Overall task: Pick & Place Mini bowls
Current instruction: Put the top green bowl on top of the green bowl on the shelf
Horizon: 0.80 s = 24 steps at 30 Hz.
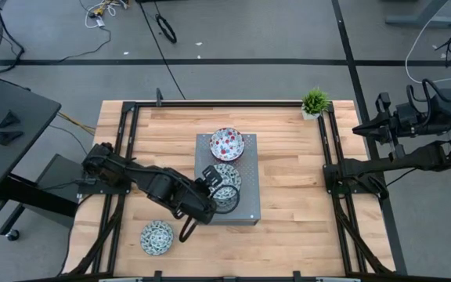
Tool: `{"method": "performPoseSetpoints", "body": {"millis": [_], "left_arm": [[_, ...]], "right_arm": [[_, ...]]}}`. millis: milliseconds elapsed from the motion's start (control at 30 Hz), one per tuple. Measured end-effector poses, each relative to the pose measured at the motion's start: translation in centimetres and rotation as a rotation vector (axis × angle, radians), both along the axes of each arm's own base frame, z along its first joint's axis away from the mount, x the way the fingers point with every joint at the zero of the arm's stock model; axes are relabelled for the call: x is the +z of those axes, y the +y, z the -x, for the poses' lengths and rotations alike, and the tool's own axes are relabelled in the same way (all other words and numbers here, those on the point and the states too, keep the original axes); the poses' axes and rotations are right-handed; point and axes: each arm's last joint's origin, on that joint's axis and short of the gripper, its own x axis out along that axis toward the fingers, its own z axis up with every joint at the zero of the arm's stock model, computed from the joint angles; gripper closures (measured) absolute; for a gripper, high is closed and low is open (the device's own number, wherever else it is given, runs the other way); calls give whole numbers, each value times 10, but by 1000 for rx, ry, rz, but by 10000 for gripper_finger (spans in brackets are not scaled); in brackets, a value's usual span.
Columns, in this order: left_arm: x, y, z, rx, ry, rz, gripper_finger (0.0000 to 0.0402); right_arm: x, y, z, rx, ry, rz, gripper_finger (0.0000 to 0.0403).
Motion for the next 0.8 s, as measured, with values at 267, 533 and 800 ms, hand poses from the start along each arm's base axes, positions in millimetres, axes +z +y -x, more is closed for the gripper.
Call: {"method": "performPoseSetpoints", "body": {"millis": [267,533,800], "left_arm": [[-3,-7,2,-4,-2,0,396],[-2,-13,6,-20,-3,5,396],[-5,-14,2,-17,-2,-1,396]], "right_arm": [[0,0,0,0,0,0,374],[0,0,0,0,0,0,374],[0,0,0,0,0,0,374]]}}
